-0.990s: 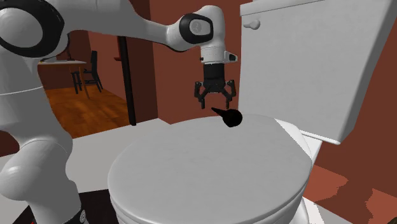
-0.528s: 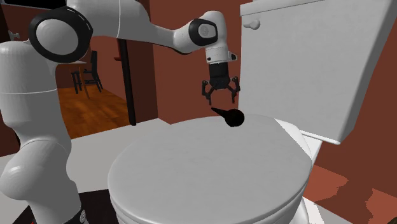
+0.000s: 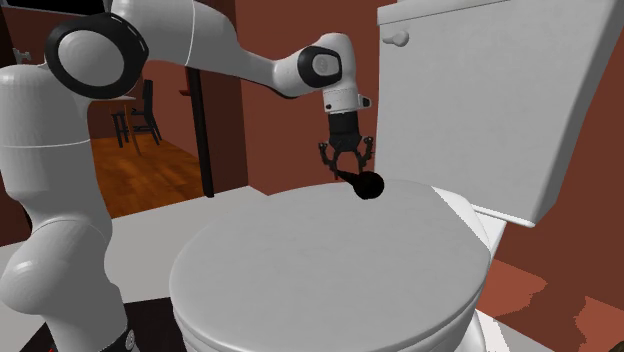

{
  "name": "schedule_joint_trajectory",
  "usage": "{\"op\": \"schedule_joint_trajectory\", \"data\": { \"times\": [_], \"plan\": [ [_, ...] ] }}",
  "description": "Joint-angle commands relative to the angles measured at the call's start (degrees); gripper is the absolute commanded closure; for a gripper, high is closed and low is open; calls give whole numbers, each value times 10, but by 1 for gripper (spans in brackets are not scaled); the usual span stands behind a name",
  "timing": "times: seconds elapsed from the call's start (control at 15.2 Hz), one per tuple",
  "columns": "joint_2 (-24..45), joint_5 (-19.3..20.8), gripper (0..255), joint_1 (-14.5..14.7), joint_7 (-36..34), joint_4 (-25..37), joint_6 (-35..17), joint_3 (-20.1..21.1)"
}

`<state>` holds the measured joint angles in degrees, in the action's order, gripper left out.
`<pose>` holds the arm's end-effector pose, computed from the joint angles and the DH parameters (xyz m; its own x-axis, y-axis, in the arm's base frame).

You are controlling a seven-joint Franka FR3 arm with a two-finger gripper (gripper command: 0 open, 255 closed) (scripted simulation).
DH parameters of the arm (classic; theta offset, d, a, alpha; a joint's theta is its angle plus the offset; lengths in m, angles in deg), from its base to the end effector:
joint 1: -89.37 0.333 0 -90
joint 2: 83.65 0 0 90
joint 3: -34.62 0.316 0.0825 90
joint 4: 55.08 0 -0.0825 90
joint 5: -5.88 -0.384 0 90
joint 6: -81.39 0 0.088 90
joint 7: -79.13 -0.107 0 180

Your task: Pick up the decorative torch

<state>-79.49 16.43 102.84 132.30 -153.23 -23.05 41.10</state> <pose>0.5604 0.1855 0.5388 0.2554 0.9598 -0.1164 0.9620 -0.2403 0.1295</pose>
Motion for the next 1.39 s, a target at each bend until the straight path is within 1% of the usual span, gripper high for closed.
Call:
{"op": "schedule_joint_trajectory", "data": {
  "times": [0.0,0.53,1.32],
  "plan": [
    [0,0,255,0,0,-1,-1,0],
    [0,0,255,0,0,-2,-2,0],
    [9,-2,255,2,14,102,92,1]
  ]
}}
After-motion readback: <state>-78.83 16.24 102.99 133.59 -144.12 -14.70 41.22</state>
